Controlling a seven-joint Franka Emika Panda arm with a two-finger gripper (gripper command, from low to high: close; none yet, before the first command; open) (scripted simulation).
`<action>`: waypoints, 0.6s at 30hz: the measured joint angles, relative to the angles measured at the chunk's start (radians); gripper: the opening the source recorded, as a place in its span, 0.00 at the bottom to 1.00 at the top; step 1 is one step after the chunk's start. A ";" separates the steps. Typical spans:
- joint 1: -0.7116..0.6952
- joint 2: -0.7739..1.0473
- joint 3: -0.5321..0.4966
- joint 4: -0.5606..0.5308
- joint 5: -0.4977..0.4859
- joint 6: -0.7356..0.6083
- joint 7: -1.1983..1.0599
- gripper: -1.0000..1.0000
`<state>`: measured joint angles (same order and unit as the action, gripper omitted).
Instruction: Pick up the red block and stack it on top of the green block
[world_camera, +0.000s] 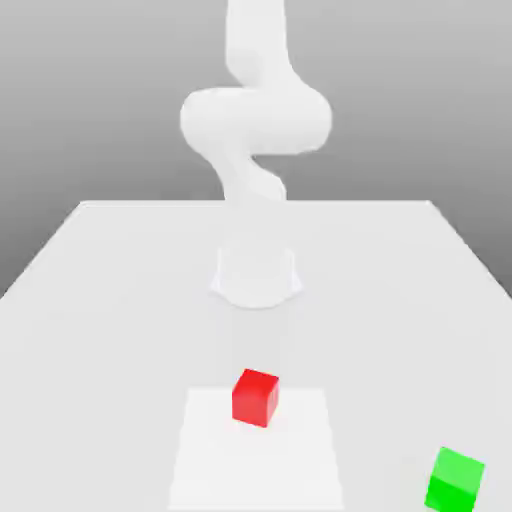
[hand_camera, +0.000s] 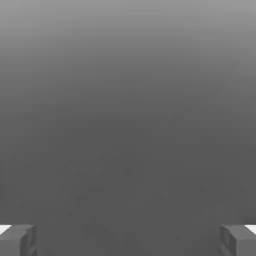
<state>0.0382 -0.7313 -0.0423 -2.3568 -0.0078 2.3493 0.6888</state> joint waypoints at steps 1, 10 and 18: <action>0.016 0.030 -0.018 -0.025 -0.003 0.022 -0.050 0.50; 0.142 0.284 -0.154 -0.231 -0.023 0.202 -0.461 0.50; 0.228 0.507 -0.241 -0.413 -0.039 0.361 -0.823 0.50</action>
<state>0.2662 -0.2248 -0.2835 -2.7703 -0.0471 2.7100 -0.1338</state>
